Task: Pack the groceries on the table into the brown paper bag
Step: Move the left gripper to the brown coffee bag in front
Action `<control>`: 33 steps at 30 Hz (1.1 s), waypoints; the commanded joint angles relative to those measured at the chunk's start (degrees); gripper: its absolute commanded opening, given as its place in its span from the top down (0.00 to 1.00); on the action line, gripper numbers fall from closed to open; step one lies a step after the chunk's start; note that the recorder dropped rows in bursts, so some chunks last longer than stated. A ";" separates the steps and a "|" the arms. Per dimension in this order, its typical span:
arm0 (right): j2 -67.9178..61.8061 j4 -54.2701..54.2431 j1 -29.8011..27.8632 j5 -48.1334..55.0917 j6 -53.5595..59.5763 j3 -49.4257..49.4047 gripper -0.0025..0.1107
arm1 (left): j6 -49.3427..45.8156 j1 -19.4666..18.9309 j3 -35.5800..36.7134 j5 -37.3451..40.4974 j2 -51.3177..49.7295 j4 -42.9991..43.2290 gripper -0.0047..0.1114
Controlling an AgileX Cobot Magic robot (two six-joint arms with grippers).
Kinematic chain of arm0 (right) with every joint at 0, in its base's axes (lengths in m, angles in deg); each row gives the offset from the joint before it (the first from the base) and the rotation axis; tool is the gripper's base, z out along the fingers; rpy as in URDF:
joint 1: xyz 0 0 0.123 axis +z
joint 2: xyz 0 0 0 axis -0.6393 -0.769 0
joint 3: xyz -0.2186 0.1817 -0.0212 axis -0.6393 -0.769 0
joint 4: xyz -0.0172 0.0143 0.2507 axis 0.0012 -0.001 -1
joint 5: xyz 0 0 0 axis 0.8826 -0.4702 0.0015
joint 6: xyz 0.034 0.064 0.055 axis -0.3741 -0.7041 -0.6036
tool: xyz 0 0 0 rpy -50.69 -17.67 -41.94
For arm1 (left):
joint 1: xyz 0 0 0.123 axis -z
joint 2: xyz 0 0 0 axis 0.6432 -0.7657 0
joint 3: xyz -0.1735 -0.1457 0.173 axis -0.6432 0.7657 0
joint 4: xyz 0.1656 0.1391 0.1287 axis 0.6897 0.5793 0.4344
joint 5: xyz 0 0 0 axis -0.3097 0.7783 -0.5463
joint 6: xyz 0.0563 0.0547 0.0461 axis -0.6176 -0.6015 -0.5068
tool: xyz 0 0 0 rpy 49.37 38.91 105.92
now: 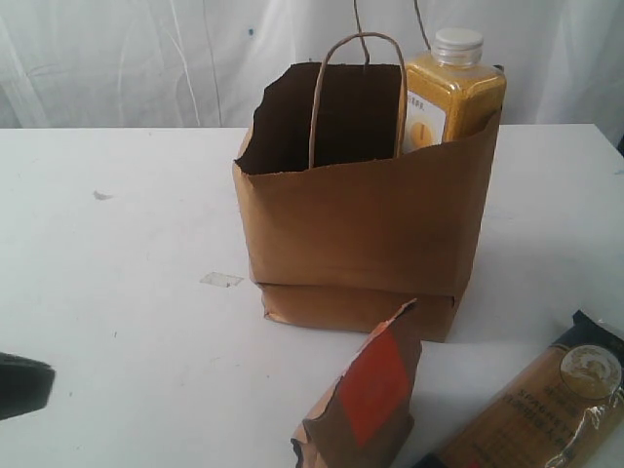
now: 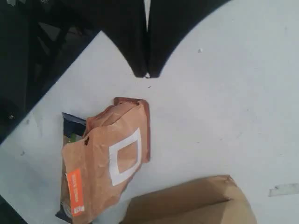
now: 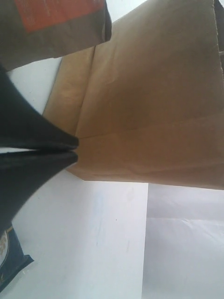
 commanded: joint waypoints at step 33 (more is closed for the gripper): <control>0.33 -0.11 -0.36 -0.30 -0.12 -0.28 0.98 | -6.75 23.90 -27.23 -6.53 -44.86 1.13 0.37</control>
